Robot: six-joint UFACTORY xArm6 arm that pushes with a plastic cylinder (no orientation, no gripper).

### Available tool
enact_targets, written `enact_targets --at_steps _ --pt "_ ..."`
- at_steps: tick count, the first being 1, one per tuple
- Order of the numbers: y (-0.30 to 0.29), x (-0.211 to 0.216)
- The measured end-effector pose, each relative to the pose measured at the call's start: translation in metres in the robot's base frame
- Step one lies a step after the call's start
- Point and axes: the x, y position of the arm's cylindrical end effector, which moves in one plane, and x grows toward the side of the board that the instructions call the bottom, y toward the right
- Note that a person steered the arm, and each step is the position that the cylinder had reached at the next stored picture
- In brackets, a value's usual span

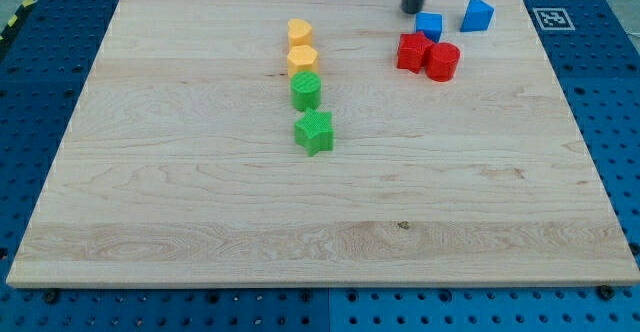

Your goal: Move the blue cube closer to blue triangle

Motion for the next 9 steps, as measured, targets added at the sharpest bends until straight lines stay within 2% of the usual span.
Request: enact_targets --at_steps 1,2,3,5,6,8,9 --pt "-0.018 0.012" --pt "-0.018 0.043" --pt "-0.018 0.055" --pt "0.012 0.093" --pt "0.028 0.094" --pt "-0.027 0.081" --pt "-0.027 0.064"
